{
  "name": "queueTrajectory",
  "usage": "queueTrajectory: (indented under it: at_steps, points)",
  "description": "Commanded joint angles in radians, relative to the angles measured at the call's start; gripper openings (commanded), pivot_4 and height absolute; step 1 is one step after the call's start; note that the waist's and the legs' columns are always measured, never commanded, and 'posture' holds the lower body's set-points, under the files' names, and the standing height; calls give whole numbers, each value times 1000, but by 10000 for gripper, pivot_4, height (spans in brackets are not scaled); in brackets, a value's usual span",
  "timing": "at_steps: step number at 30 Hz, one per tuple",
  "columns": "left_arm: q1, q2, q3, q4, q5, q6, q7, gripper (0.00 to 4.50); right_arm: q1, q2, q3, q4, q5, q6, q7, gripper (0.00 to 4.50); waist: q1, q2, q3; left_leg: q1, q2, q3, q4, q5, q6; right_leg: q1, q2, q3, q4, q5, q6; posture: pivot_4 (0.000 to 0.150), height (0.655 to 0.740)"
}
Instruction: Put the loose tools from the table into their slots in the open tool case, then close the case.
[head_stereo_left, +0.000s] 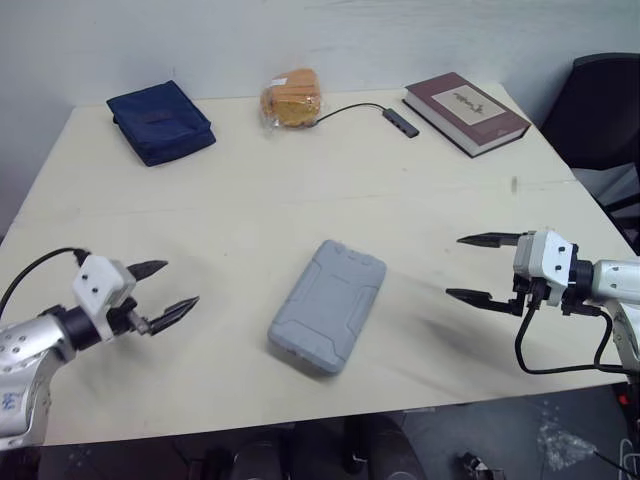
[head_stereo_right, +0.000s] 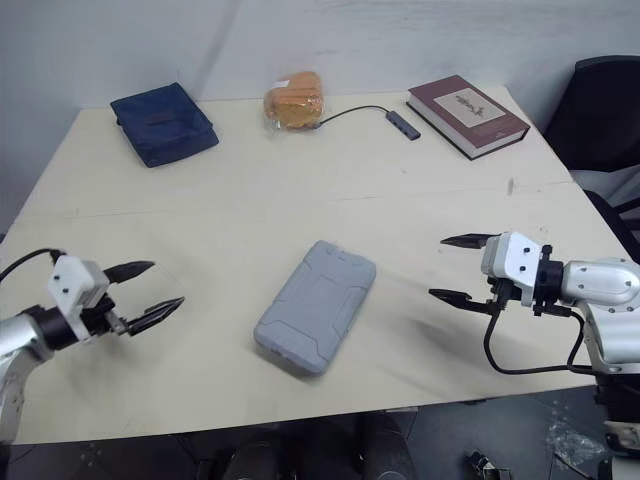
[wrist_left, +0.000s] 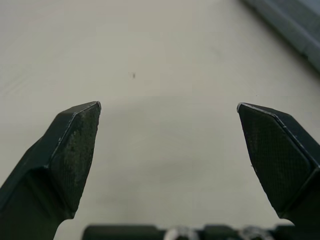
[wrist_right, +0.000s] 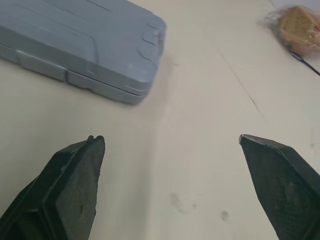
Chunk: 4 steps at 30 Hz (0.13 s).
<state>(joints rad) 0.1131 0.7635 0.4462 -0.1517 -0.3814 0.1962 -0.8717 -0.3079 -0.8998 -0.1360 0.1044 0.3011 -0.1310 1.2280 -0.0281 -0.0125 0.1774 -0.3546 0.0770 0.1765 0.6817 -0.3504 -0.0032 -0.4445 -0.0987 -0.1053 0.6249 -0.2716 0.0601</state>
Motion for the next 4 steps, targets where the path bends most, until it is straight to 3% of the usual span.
queueTrajectory:
  at_steps: [1, 4]
  points:
    - [26, 7, 52, -42, -11, -30, 1, 44726, -6, -12, -25, -1, 2, -25, -5, 45000, 3, 0, 0, 0, 0, 0, 0, 0, 0, 0, 0, 0, 0, 0, 0, 1500, 7400]
    - [41, 12, 61, -46, -8, -42, 1, 44726, -9, -14, -29, 13, 1, -34, -7, 45000, 3, 0, 0, 0, 0, -1, 0, 0, 0, 0, -1, 0, 0, 0, 0, 1500, 7400]
